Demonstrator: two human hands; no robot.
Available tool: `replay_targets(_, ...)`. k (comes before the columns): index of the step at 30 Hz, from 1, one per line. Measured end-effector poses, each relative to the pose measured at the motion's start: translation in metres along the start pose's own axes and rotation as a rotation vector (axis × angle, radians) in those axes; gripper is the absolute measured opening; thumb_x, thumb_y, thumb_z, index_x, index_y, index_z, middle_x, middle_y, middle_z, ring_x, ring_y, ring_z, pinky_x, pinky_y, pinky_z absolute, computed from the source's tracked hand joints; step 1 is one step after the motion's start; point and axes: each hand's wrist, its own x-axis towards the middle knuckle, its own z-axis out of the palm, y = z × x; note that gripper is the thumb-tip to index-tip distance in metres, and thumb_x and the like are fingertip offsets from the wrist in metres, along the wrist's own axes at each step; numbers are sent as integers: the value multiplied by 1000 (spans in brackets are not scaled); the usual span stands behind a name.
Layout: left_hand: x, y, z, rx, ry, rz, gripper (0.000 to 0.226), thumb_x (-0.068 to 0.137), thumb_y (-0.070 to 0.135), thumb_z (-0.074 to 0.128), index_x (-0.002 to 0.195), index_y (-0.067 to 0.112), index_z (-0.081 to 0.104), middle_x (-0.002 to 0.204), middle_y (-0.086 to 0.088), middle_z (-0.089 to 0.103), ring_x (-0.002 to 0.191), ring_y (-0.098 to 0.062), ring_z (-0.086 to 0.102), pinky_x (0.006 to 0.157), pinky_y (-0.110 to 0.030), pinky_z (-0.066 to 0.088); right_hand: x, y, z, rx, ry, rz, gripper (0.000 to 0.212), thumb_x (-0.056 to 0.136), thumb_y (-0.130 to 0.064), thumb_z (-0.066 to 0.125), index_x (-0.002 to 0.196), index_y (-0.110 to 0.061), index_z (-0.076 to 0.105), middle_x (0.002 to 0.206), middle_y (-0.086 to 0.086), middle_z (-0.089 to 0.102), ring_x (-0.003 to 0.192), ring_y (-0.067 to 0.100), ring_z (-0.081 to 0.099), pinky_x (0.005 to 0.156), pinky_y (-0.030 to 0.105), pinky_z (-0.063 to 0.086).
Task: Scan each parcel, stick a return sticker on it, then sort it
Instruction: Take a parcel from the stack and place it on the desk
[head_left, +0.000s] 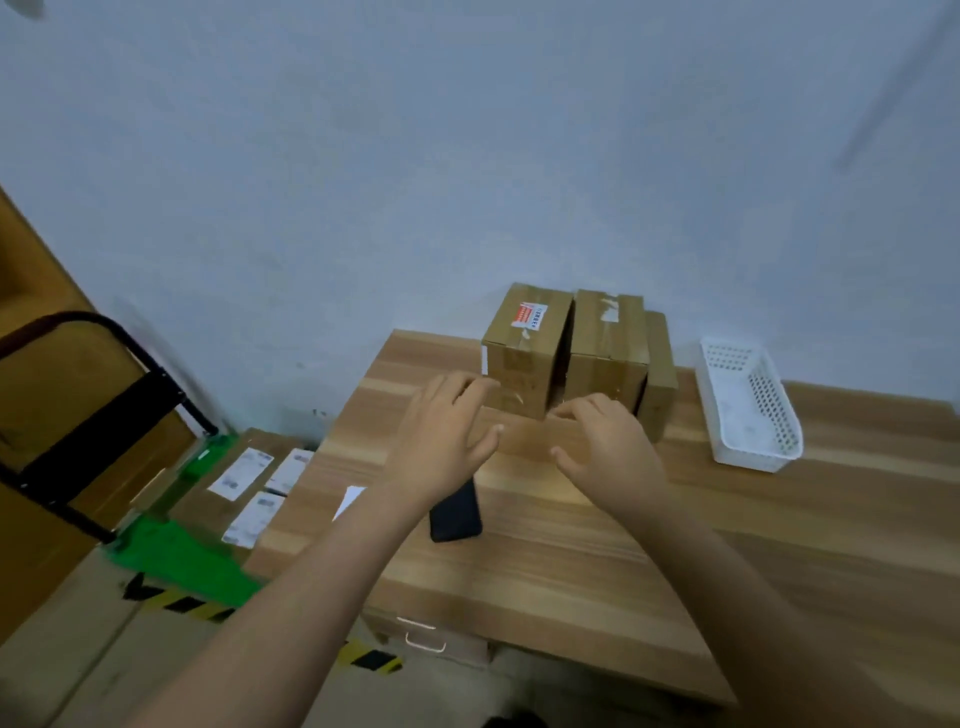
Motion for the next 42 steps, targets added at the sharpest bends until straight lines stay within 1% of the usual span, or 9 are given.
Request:
replay_targets(8,93,-63,68,-58,-98,-24,49,86,31,66,131,19,53,128,2,56,119,-17,50,99,-30,37,113,40,46,59,41,125,37,82,-23,71,117,-16,60,114,0,57,107,17,54,93,29,46)
replay_targets(14,164,-107,132,-100,-248,-162,73,84,36,68,146,17,35,148,2,39,134,-18,37,110,-33,34,191,67,81,181,-46,334,61,87,-22,69,140,-21,40,149,1,31,137,20,35,107,32,37)
replay_targets(18,189,-122,166,-274,-357,-302,92,73,26,79,148,16,27,145,-1,38,132,-18,36,103,-25,33,218,76,106,281,-139,412,76,88,-18,67,149,-23,22,160,5,11,146,24,21,112,35,30)
replay_targets(22,198,-129,189,-443,-406,-454,90,66,19,83,142,19,35,132,-1,52,122,-17,49,89,-23,40,233,80,128,328,-158,475,91,88,-17,66,154,-23,2,160,6,12,140,26,33,109,38,36)
replay_targets(24,195,-130,197,-463,-388,-488,90,65,23,84,140,20,36,130,2,54,119,-17,52,90,-32,47,233,83,133,342,-149,478,96,89,-17,66,154,-24,-5,159,4,15,135,24,40,107,39,41)
replay_targets(27,183,-125,194,-478,-316,-493,92,66,24,85,143,23,34,129,11,53,115,-6,51,86,-26,45,222,84,133,353,-149,458,98,90,-22,66,154,-26,-8,159,1,17,137,22,38,110,40,38)
replay_targets(33,140,-103,162,-522,-205,-476,105,70,31,84,152,25,19,145,7,44,132,-12,41,106,-38,42,180,69,113,401,-80,393,102,86,-23,71,154,-29,-5,160,-3,16,142,18,29,114,40,33)
replay_targets(37,98,-80,134,-545,-135,-425,106,70,33,84,152,24,18,147,6,40,135,-11,36,108,-43,40,137,48,94,378,-17,355,105,82,-25,75,154,-29,-2,159,-6,19,143,14,26,112,35,31)
replay_targets(42,30,-44,98,-584,-68,-355,95,70,34,84,146,30,26,136,19,39,130,-5,38,103,-33,45,57,20,74,375,42,352,109,76,-25,81,154,-27,5,157,-6,26,141,12,28,110,31,32)
